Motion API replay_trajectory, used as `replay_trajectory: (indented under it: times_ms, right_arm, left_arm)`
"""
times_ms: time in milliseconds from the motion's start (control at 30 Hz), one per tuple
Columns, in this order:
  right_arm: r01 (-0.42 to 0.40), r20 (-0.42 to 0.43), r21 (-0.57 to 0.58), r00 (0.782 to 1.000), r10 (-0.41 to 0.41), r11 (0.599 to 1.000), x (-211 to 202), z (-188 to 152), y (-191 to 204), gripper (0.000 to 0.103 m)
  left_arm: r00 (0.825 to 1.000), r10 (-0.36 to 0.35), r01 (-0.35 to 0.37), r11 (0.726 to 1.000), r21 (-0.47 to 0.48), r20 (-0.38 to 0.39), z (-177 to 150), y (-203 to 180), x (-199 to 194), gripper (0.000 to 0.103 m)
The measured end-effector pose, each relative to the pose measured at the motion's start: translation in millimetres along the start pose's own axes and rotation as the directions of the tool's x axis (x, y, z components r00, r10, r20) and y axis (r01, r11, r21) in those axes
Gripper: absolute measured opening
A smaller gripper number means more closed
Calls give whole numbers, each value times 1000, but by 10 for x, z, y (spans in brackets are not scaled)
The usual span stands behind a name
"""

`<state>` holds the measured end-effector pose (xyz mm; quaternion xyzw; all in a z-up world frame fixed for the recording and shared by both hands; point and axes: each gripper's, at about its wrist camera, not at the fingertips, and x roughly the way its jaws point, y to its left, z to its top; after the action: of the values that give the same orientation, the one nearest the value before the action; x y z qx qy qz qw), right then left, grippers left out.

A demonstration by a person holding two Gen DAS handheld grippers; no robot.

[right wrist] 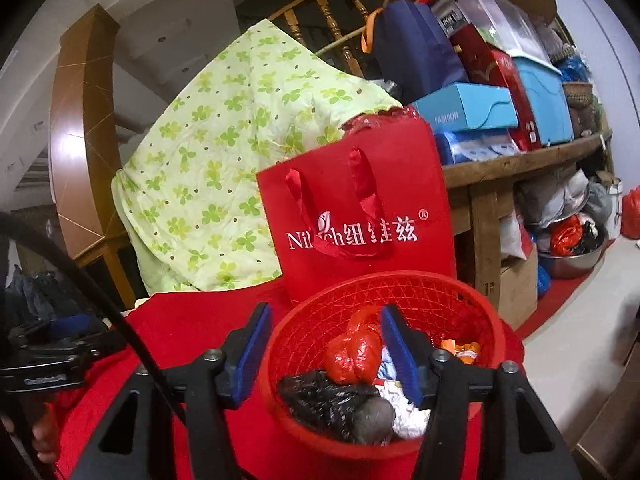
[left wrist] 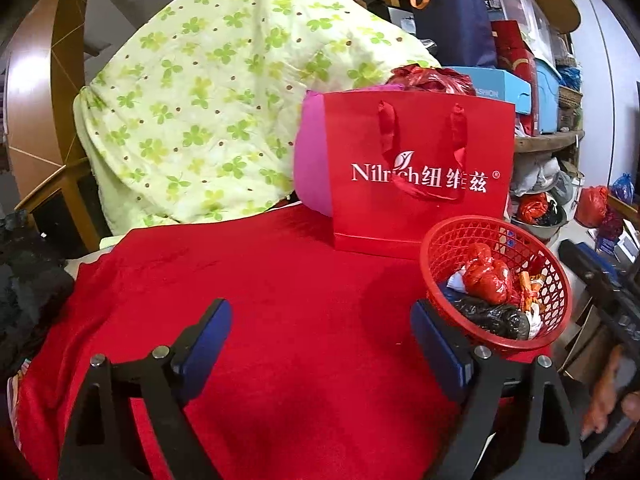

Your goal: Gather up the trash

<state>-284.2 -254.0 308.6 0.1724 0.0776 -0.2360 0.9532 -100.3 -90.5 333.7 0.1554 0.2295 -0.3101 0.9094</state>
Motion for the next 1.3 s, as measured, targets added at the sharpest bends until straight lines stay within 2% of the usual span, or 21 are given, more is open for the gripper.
replay_trajectory:
  times_ms: [367,533,733,933,1100,1300]
  right_arm:
    - [28,-4,-52,1000,-28,998,-469,252,456,66]
    - [32,-22,-49,999,-33,998,-646,329,553,66]
    - [47,-6,-83,999,-48,995,-891,378,629,67]
    - [31,18,-112,999,-30,993,-1171,437,732,67]
    - [23,28,-130,999,-20,991,-1276,475,816,72]
    - [40,2,-133,999,-40,990,-1331,485,820,72]
  left_arm:
    - [997,79,-77,996,-46,26,-12,290,-357,92]
    - [993,102,-98,993,-66,58,-4,369,-583,99]
    - [990,102,-96,994,-61,101,26,384,-855,100]
    - [987,98,-93,995,-45,124,81,371,-1071,100]
    - [984,120,-114,992,-47,129,97,357,-1192,100]
    - [984,114,-113,993,-18,135,115,255,-1296,100]
